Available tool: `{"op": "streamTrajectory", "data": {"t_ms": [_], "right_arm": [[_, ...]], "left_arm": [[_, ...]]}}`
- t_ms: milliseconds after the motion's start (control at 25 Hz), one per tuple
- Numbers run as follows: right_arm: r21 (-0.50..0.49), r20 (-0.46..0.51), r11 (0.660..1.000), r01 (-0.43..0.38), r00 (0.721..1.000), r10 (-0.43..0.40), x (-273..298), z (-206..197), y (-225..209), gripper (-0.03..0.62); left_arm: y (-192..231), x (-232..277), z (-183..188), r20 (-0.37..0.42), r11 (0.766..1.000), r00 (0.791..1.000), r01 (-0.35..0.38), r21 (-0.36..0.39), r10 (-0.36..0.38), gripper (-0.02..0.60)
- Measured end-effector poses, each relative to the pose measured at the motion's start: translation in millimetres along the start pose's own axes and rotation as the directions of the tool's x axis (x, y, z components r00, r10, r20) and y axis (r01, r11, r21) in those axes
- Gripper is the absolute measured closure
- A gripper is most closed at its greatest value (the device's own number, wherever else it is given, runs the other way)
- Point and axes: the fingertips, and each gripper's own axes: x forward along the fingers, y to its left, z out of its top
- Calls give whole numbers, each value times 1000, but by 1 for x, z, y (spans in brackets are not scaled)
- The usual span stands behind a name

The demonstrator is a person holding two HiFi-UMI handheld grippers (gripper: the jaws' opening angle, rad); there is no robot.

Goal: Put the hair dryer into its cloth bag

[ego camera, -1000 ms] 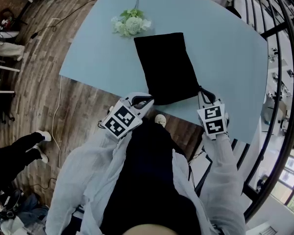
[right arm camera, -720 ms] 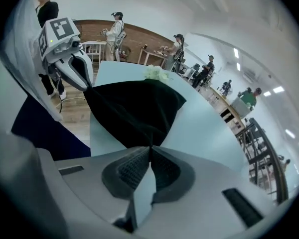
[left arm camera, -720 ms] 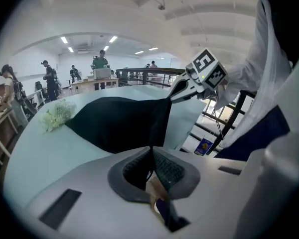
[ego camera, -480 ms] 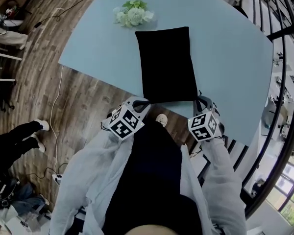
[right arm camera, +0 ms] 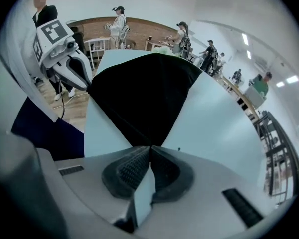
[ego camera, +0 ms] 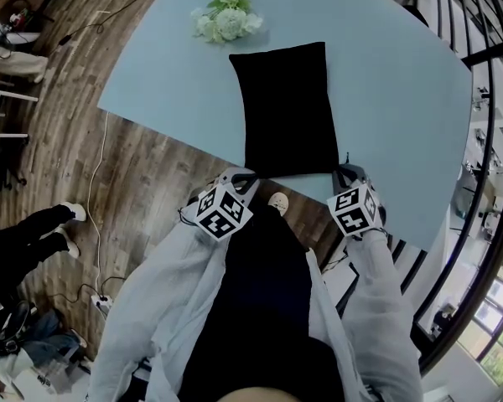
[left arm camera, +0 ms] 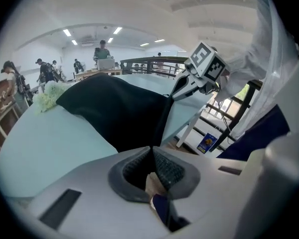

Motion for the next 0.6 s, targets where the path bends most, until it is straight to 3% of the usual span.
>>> {"op": "streamTrajectory", "data": {"t_ms": [160,280,400,480,600], "right_arm": [[-60,-8,998,23,1000,-24,0,0,3,589],[-28,-3,999,24,1000,-24,1,-2,4,588],[-1,20,999,43,999,-43,1,1,2,576],[40,38,999,34,999,-35,0,3,1,541],[144,69,988,-48,997,39,-5,5,6,391]], "left_arm": [[1,-1,-1,-9,999,1000,-12,-34,11,554],[-1,0,-1,1,998,1000,-11,-59,11,552],[1,-4,3,40,989,999,4,-147,2,551],[5,-9,8,71,976,997,9,-217,7,551],[5,-18,11,89,967,996,22,-255,1,540]]}}
